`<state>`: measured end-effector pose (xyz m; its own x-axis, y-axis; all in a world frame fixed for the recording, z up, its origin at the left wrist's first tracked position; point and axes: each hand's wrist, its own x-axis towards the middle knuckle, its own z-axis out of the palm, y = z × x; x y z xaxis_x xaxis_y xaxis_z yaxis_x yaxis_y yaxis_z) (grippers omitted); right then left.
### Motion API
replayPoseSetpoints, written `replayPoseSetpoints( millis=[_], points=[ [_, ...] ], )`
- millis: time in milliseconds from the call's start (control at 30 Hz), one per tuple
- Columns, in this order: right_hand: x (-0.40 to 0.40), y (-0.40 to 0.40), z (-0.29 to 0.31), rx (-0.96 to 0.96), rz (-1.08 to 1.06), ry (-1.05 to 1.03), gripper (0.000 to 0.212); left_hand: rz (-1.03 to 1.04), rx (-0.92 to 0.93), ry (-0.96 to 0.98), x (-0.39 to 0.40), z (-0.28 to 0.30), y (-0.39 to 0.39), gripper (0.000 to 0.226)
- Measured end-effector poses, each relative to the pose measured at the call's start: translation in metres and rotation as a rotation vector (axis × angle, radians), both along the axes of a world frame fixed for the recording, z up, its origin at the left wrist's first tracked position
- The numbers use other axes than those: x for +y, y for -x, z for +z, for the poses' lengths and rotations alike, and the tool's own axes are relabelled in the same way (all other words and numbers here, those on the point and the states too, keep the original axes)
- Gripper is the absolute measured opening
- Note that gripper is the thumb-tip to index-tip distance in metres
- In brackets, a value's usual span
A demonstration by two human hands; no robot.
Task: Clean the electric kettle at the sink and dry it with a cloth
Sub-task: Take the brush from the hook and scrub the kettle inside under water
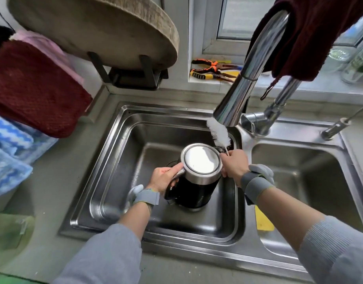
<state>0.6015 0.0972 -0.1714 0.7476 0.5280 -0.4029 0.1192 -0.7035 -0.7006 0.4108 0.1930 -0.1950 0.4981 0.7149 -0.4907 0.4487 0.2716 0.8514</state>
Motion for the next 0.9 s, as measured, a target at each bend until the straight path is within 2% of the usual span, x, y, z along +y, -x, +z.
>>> replayPoseSetpoints(
  millis=[167, 333, 467, 567, 600, 667, 833, 900],
  points=[
    [-0.006, 0.005, -0.004, 0.0, -0.043, -0.009, 0.03, -0.078, -0.005, -0.002, -0.001, -0.015, 0.002, 0.057],
    [-0.005, 0.003, 0.0, 0.007, -0.049, -0.046, 0.031, -0.199, 0.024, 0.091, 0.004, -0.022, 0.006, 0.054],
    [-0.01, 0.006, 0.004, 0.091, 0.041, -0.064, 0.037, -0.392, 0.181, 0.086, 0.014, -0.021, 0.018, 0.055],
    [-0.016, 0.008, 0.002, 0.153, 0.076, -0.069, 0.037, -0.454, 0.343, 0.016, 0.024, -0.025, 0.025, 0.095],
    [-0.017, 0.008, 0.002, 0.147, 0.086, -0.063, 0.039, -0.489, 0.4, -0.03, 0.026, -0.019, 0.025, 0.097],
    [-0.019, 0.007, 0.006, 0.097, 0.106, -0.044, 0.041, -0.526, 0.471, -0.154, 0.02, 0.006, 0.019, 0.087],
    [-0.018, -0.001, 0.017, -0.153, 0.252, 0.037, 0.03, -0.22, 0.138, -0.303, -0.004, 0.056, -0.023, 0.108],
    [-0.018, -0.004, 0.02, -0.195, 0.282, 0.032, 0.024, -0.178, 0.146, -0.34, -0.013, 0.061, -0.046, 0.114]
  ],
)
